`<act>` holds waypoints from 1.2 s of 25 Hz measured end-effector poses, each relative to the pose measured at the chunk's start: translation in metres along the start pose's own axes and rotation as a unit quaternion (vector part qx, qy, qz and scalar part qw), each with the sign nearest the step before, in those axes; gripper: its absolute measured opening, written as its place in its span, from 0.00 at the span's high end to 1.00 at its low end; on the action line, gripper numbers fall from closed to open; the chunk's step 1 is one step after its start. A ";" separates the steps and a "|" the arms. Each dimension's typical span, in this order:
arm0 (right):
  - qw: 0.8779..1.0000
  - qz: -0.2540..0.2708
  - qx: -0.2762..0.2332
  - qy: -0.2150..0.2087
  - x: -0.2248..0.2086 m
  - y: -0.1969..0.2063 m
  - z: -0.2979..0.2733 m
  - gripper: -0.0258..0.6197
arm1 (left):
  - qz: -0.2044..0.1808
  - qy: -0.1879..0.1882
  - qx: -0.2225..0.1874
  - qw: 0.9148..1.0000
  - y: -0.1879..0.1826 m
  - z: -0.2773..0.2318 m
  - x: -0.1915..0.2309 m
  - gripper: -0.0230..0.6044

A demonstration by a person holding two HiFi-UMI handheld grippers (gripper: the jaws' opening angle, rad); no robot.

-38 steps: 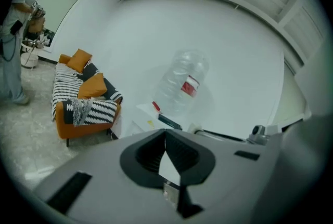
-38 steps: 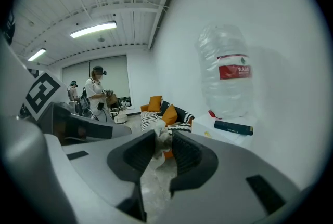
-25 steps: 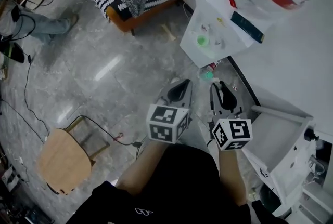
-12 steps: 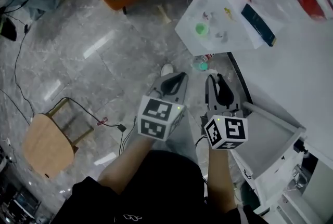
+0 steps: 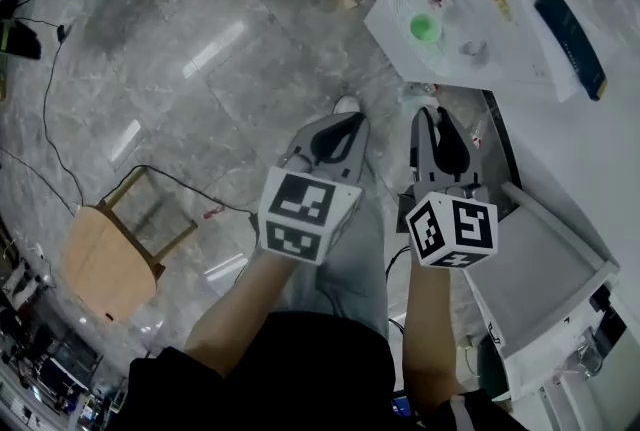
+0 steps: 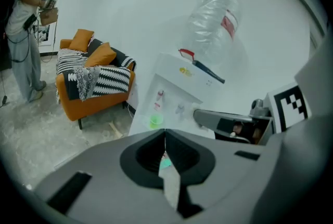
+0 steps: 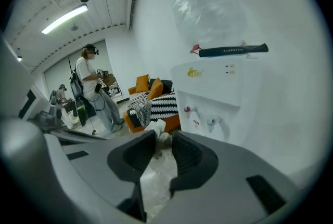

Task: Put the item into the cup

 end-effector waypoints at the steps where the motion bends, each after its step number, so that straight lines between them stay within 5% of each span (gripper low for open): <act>1: 1.000 -0.001 0.000 0.001 -0.004 0.003 -0.005 0.80 | 0.000 -0.004 0.002 1.000 0.003 -0.006 0.005 0.94; 21: 0.998 -0.011 -0.018 0.058 -0.065 0.044 -0.105 0.80 | -0.017 0.001 0.038 0.999 0.019 -0.114 0.050 0.94; 30: 0.997 -0.024 -0.024 0.065 -0.079 0.062 -0.136 0.80 | 0.019 -0.009 0.060 0.998 0.036 -0.142 0.058 0.94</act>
Point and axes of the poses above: the fingertips, and each gripper's own axes: z backward along the fingers, x to its left, y out of its underside, the point moved 6 cm from there along z, backward along the fingers, and after that the axes turned 2 degrees about -z, right-handed, at the moved point
